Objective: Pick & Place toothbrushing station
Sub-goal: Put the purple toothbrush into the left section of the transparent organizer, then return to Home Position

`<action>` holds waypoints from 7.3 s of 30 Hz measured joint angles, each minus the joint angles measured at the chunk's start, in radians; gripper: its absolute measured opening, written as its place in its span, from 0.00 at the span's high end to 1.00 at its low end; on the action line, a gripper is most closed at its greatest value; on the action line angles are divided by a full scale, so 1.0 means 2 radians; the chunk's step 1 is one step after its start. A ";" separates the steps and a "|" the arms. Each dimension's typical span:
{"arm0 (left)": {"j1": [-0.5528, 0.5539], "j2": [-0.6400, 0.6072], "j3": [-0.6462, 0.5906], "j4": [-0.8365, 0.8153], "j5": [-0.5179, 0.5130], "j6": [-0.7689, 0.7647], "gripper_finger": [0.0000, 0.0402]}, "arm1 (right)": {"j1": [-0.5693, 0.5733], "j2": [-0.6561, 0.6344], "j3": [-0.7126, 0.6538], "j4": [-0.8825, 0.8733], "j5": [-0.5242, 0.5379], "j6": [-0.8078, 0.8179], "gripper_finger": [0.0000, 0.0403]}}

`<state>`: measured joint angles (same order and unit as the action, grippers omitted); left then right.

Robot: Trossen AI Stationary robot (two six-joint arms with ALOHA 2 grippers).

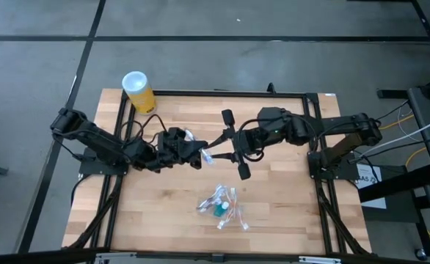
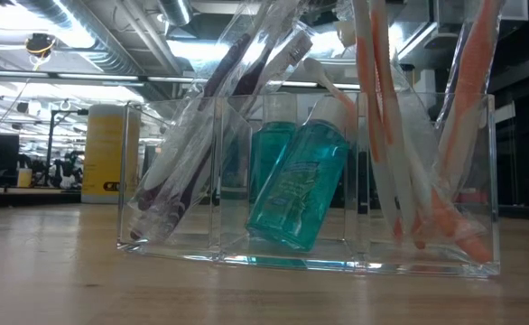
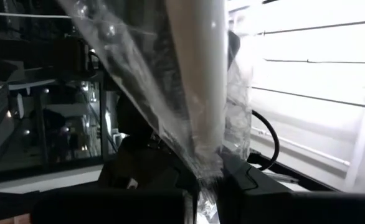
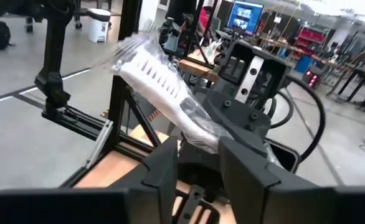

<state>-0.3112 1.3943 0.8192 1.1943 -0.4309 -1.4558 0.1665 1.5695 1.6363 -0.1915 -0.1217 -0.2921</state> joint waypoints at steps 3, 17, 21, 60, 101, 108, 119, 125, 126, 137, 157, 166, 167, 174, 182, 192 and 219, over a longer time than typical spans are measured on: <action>0.003 0.004 0.001 0.003 0.004 -0.004 0.96 | 0.000 0.000 0.000 0.000 -0.003 0.018 0.66; 0.014 0.005 0.001 -0.006 0.009 -0.005 0.96 | 0.002 0.001 -0.001 0.021 -0.007 0.010 0.64; 0.016 0.005 0.001 -0.005 0.008 -0.005 0.95 | 0.006 0.001 -0.001 0.025 0.002 0.000 0.73; 0.225 -0.136 -0.120 -0.025 0.161 0.175 0.45 | 0.087 -0.011 0.001 -0.005 0.059 0.082 0.98; -0.084 -0.321 -0.121 -0.157 -0.045 0.459 0.57 | 0.048 0.167 -0.172 0.239 -0.065 0.245 0.98; -0.148 -0.309 -0.120 -0.129 -0.088 0.508 0.57 | 0.044 0.167 -0.171 0.195 -0.067 0.234 0.97; -0.202 -0.241 -0.101 -0.034 -0.104 0.582 0.57 | 0.043 0.196 -0.171 0.164 -0.078 0.327 0.66; -0.216 -0.219 -0.077 -0.034 -0.109 0.604 0.57 | 0.039 0.181 -0.158 0.173 -0.084 0.349 0.58; -0.218 -0.216 -0.073 -0.033 -0.110 0.608 0.57 | 0.039 0.179 -0.153 0.176 -0.084 0.350 0.57; -0.237 -0.205 -0.064 -0.036 -0.154 0.637 0.57 | 0.020 0.146 -0.116 0.162 -0.065 0.337 0.57; -0.264 -0.143 -0.063 -0.170 -0.305 0.624 0.57 | 0.029 -0.141 -0.114 -0.029 0.032 0.271 0.57; -0.076 -0.285 -0.056 -0.341 -0.103 0.683 0.57 | 0.072 -0.336 -0.249 -0.024 0.206 0.260 0.57; -0.044 -0.304 -0.056 -0.393 -0.063 0.646 0.57 | 0.074 -0.357 -0.278 0.001 0.212 0.263 0.57; 0.131 -0.354 -0.057 -0.553 0.149 0.572 0.61 | 0.079 -0.444 -0.434 0.111 0.230 0.331 0.57; 0.176 -0.437 -0.154 -0.543 0.181 0.619 0.66 | 0.079 -0.465 -0.474 0.119 0.259 0.380 0.57; 0.176 -0.536 -0.341 -0.441 0.178 0.600 0.66 | 0.079 -0.480 -0.474 0.118 0.271 0.295 0.57; 0.176 -0.558 -0.405 -0.449 0.150 0.528 0.66 | 0.079 -0.550 -0.474 0.076 0.279 0.249 0.57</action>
<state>0.0402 0.2788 0.0086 0.2961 -0.1318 -0.4001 0.3244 0.4694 0.6884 -0.0396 0.4372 0.2049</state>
